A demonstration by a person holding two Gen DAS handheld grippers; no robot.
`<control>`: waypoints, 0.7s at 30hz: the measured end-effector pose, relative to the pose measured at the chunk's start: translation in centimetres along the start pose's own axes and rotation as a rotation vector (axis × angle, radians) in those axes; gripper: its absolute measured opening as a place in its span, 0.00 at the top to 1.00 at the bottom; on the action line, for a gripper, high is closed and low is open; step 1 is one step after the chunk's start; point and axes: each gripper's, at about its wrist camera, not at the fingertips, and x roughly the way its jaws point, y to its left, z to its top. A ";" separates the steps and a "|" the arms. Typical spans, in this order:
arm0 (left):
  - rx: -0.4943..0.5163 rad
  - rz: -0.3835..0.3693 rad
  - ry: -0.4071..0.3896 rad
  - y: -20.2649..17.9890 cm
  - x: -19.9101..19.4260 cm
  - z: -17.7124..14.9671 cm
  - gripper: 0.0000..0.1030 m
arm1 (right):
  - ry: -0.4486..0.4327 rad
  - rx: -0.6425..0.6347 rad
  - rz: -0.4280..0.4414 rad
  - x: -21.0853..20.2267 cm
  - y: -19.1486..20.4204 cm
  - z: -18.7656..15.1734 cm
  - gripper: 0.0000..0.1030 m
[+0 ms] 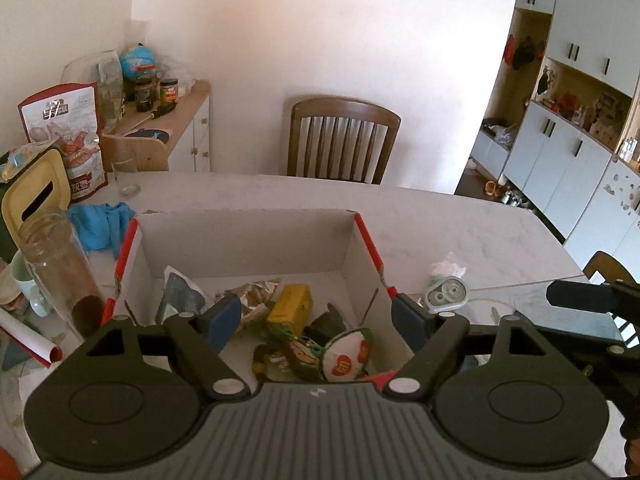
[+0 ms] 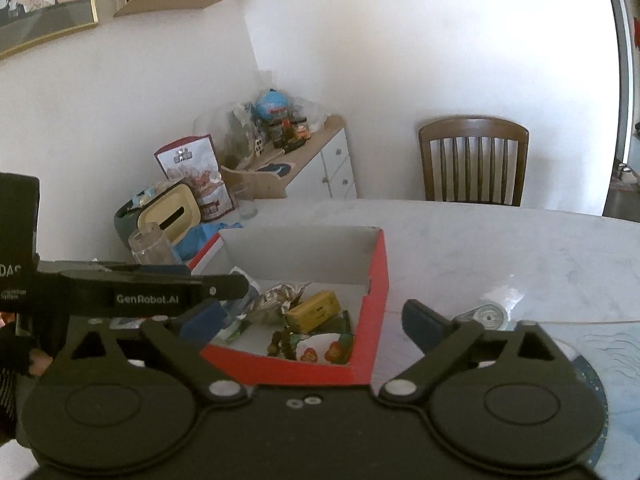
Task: Organize objects
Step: 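Withdraw both tools from the box toward the tape dispenser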
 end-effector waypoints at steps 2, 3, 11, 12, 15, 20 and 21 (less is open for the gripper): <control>0.001 0.006 0.003 -0.8 0.0 -0.2 0.19 | -0.001 0.009 0.007 -0.3 -0.7 -0.2 0.04; -0.001 0.006 0.007 -1.1 0.0 -0.3 0.19 | -0.001 0.012 0.009 -0.5 -1.1 -0.3 0.03; 0.000 0.003 0.025 -4.5 0.6 -0.9 0.07 | 0.001 0.009 0.017 -2.2 -4.4 -0.8 0.02; 0.002 0.011 0.021 -4.9 0.7 -0.9 0.03 | 0.002 0.007 0.018 -2.3 -4.8 -0.9 0.02; 0.007 0.006 0.009 -6.2 0.9 -0.9 0.02 | 0.005 0.013 0.013 -2.6 -6.2 -0.9 0.02; -0.002 0.009 -0.007 -8.0 1.7 -1.1 0.01 | 0.012 0.023 0.005 -3.0 -8.7 -0.9 0.02; -0.003 0.014 -0.013 -8.4 1.9 -1.2 0.00 | 0.013 0.026 0.002 -3.0 -9.2 -0.9 0.02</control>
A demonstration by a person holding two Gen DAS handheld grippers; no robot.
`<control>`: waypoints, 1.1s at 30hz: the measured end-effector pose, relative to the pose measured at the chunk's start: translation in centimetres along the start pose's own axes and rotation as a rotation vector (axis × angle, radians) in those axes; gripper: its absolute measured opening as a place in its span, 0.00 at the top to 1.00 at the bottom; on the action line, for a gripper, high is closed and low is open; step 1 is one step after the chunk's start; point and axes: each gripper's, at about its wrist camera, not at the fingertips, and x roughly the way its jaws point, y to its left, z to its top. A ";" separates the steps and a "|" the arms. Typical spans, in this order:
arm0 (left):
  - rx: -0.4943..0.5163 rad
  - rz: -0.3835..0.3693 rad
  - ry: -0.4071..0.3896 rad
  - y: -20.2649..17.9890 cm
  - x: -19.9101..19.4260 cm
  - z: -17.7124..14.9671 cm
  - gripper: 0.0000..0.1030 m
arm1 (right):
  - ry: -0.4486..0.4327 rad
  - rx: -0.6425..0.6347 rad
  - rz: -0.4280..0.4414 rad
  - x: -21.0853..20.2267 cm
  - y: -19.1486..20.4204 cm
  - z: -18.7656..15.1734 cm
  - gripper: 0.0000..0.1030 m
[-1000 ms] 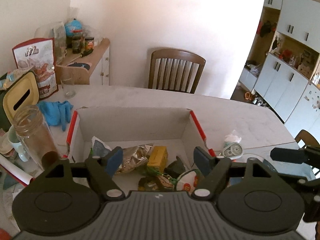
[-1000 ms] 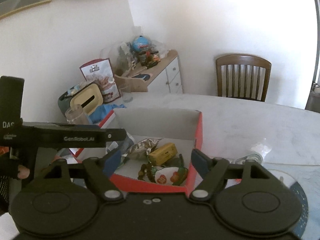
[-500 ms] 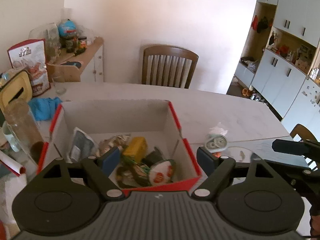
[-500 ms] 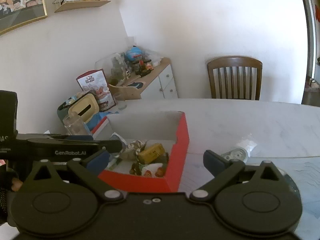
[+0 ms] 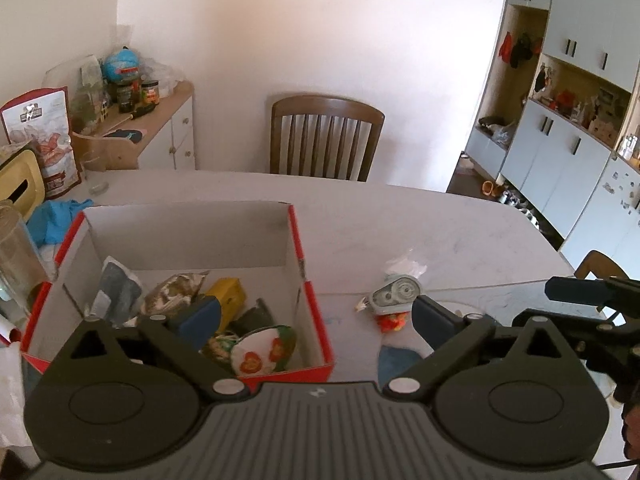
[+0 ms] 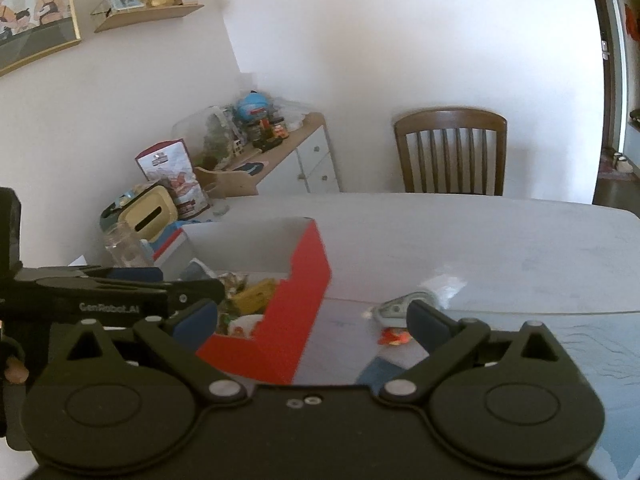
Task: Organize objects
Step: 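Withdraw both tools from the box toward the tape dispenser, then grasp the clear plastic bag with the right tool while the left grasps the grey tape roller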
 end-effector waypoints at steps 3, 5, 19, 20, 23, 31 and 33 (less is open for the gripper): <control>0.011 0.007 -0.001 -1.2 0.7 -0.1 0.00 | 0.001 0.003 -0.012 -0.1 -1.5 0.1 0.02; 0.021 -0.001 0.011 -2.1 1.3 -0.2 0.00 | 0.004 0.006 -0.019 -0.2 -2.5 0.2 0.02; 0.056 -0.033 0.052 -7.2 7.6 -0.5 0.00 | 0.030 -0.002 -0.117 1.1 -10.2 2.3 0.02; 0.066 -0.040 0.048 -7.6 8.0 -0.7 0.00 | 0.032 0.002 -0.123 1.5 -10.7 2.5 0.02; 0.097 -0.043 0.055 -8.8 9.7 -1.1 0.00 | 0.047 0.008 -0.136 3.0 -12.1 3.0 0.02; 0.131 -0.036 0.075 -10.7 14.0 -1.7 0.00 | 0.114 0.018 -0.140 8.1 -14.5 3.7 0.03; 0.134 -0.029 0.080 -11.0 15.2 -1.6 0.00 | 0.132 0.030 -0.141 9.5 -15.0 3.7 0.03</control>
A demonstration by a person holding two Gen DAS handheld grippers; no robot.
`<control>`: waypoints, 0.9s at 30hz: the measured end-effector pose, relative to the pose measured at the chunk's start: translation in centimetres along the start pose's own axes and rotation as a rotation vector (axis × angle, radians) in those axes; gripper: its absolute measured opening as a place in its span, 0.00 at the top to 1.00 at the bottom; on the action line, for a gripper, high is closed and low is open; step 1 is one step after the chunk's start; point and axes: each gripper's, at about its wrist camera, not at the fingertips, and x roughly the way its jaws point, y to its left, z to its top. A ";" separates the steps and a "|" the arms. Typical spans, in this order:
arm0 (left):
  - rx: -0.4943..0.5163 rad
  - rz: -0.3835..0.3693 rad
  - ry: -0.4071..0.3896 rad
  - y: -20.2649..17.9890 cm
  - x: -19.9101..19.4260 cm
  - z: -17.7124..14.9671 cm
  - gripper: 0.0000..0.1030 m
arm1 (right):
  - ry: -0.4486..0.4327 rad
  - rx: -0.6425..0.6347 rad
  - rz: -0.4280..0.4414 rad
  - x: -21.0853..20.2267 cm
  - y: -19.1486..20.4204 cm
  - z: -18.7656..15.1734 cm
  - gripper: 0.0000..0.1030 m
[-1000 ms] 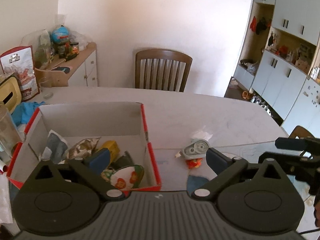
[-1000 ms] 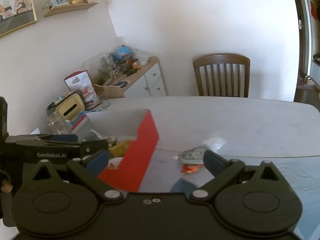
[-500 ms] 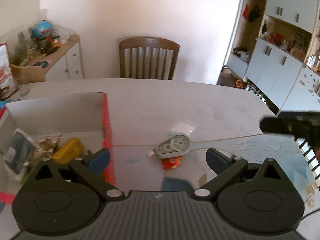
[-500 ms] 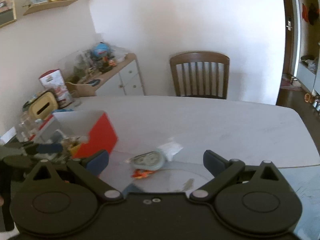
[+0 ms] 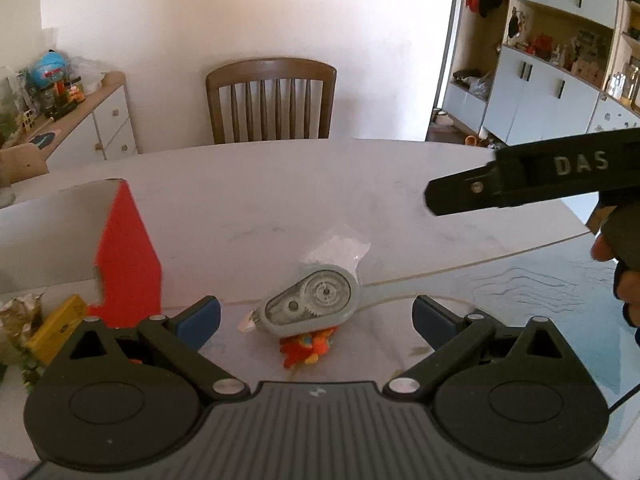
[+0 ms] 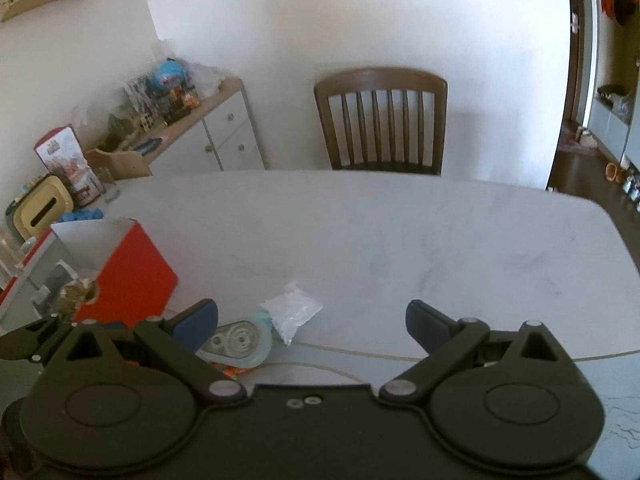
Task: Organize objects
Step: 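Grasp the clear plastic bag with the right tool while the left grasps the grey tape roller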
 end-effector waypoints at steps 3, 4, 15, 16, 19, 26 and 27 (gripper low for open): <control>0.006 0.022 0.010 0.0 1.6 -0.1 0.00 | 0.027 0.016 0.004 2.2 -0.3 0.2 0.03; 0.007 0.028 0.014 0.0 2.2 -0.1 0.00 | 0.035 0.020 0.006 2.8 -0.4 0.2 0.03; 0.053 0.034 0.065 -0.1 6.5 -0.5 0.00 | 0.134 0.045 0.044 10.1 0.4 0.9 0.05; 0.052 0.027 0.065 -0.1 6.7 -0.6 0.00 | 0.141 0.049 0.048 10.6 0.5 0.9 0.05; 0.052 0.021 0.065 -0.2 7.0 -0.6 0.01 | 0.159 0.060 0.054 11.9 0.7 0.7 0.07; 0.051 0.015 0.078 -0.4 7.5 -1.0 0.11 | 0.164 0.066 0.055 13.4 1.2 0.6 0.14; 0.049 0.018 0.080 -0.3 7.5 -1.1 0.13 | 0.167 0.071 0.056 13.4 1.2 0.7 0.15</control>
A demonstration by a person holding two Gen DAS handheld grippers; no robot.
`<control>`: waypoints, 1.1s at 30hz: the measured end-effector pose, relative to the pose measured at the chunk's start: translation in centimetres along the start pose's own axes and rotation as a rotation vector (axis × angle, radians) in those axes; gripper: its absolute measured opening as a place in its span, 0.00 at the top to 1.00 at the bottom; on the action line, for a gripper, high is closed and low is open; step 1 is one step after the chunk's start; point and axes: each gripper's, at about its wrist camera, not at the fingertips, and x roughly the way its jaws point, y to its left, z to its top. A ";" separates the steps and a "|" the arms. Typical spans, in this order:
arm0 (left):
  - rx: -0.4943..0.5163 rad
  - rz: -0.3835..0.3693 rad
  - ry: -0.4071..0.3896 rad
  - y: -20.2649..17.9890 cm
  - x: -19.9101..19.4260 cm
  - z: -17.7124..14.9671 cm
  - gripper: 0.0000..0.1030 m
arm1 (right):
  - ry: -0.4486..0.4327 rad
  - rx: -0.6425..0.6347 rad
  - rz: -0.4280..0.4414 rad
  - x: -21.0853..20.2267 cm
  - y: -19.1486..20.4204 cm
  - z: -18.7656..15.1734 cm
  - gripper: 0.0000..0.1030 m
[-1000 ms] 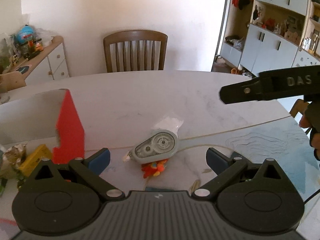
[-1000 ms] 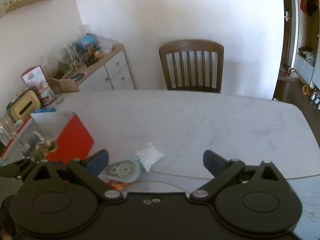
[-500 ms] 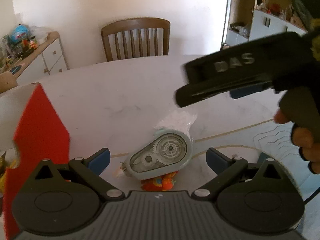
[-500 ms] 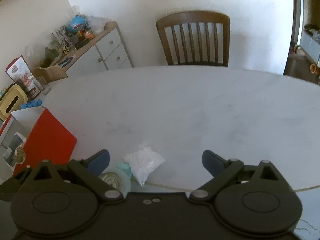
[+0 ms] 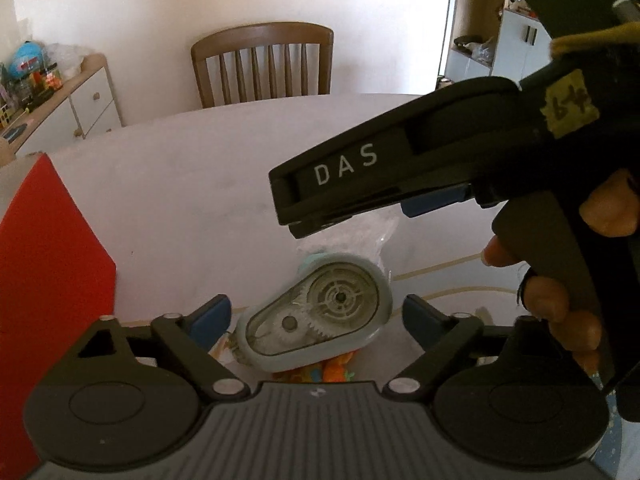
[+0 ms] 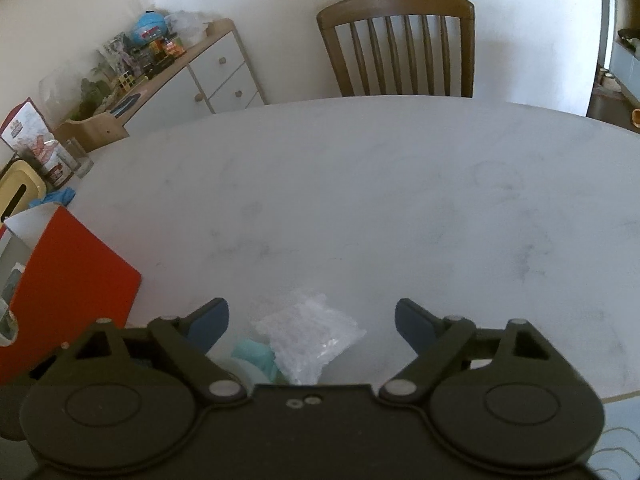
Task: Organize objects
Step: 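Grasp the clear plastic bag with the right tool while the left grasps the grey tape roller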
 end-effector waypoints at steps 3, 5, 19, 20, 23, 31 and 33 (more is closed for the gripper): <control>-0.001 0.001 -0.002 0.1 -0.2 -0.2 0.17 | 0.001 -0.019 0.005 0.2 0.2 0.0 0.22; -0.005 -0.003 -0.006 0.2 -0.3 -0.2 0.24 | 0.003 -0.017 0.002 0.4 0.2 0.2 0.24; -0.024 -0.014 -0.004 0.5 -1.5 -0.2 0.24 | 0.016 0.056 0.022 0.2 -1.1 -0.5 0.67; -0.023 -0.016 -0.007 0.5 -1.5 -0.1 0.24 | 0.012 0.060 0.020 0.0 -1.3 -0.6 0.69; -0.027 -0.024 -0.012 0.6 -1.9 0.0 0.24 | 0.002 0.090 0.007 -0.9 -2.5 -1.0 0.70; -0.033 -0.042 -0.014 0.4 -3.4 0.2 0.24 | -0.013 0.167 -0.017 -4.0 -5.6 -3.1 0.70; -0.035 -0.052 -0.015 0.4 -4.0 0.3 0.24 | -0.022 0.174 -0.020 -5.0 -5.7 -3.5 0.70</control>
